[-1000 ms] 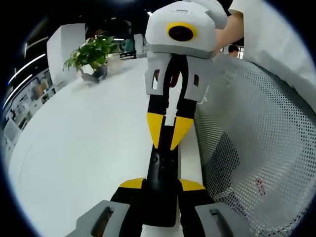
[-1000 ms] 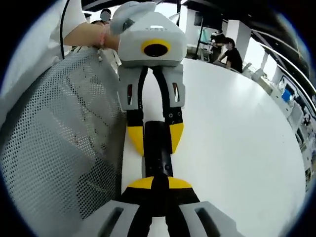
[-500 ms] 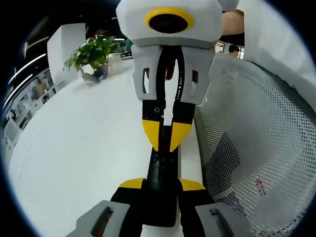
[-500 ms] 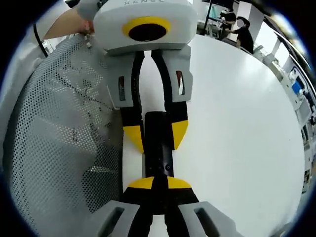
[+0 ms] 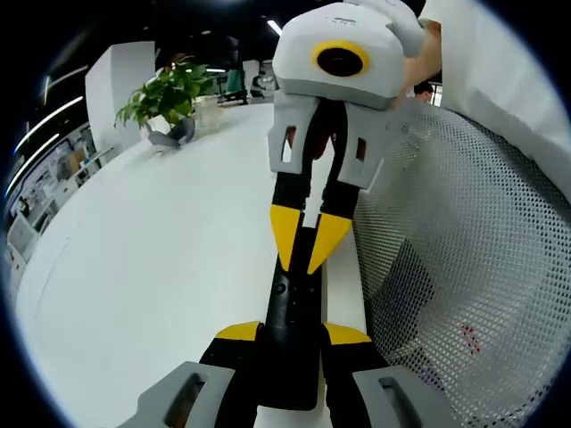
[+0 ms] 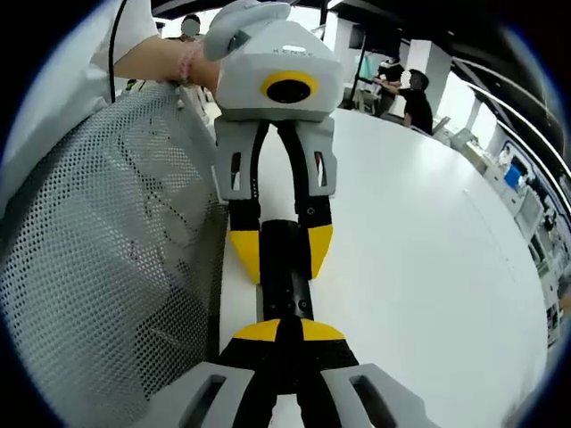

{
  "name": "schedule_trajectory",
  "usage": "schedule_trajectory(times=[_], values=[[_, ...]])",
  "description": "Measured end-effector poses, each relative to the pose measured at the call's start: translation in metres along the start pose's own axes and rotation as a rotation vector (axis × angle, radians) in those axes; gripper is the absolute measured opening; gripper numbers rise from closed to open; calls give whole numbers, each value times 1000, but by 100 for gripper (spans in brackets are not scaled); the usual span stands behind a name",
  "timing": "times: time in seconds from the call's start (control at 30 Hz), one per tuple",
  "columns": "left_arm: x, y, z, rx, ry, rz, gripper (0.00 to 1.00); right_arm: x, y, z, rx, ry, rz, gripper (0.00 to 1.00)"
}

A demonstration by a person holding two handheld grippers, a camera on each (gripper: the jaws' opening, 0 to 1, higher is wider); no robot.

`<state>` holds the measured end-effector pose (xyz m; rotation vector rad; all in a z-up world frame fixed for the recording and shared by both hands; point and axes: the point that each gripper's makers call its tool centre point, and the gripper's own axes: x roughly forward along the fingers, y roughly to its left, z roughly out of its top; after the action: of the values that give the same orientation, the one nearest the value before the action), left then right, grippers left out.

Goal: Press the specified remote control buttons in sequence, fully releasing each button before pressing the next.

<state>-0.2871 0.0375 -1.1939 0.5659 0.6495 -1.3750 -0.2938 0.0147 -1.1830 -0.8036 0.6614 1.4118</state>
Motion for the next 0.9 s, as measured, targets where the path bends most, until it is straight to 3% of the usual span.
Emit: schedule_trajectory(times=[0.1,0.23,0.4,0.5,0.63,0.77,0.9], values=[[0,0,0,0,0,0,25,1,-1,0,31,61,24,2],[0,0,0,-3,-7,1,25,3,0,-1,-38,163,50,1],[0,0,0,-4,-17,2,25,4,-1,-1,39,222,73,1],[0,0,0,-5,-16,2,25,4,-1,-1,9,238,76,2],[-1,0,0,-9,-17,4,25,2,-1,-1,1,163,19,2],[-1,0,0,-17,-24,11,25,0,-2,0,101,23,-43,2],[0,0,0,-10,-15,9,25,0,-1,0,102,11,-50,1]])
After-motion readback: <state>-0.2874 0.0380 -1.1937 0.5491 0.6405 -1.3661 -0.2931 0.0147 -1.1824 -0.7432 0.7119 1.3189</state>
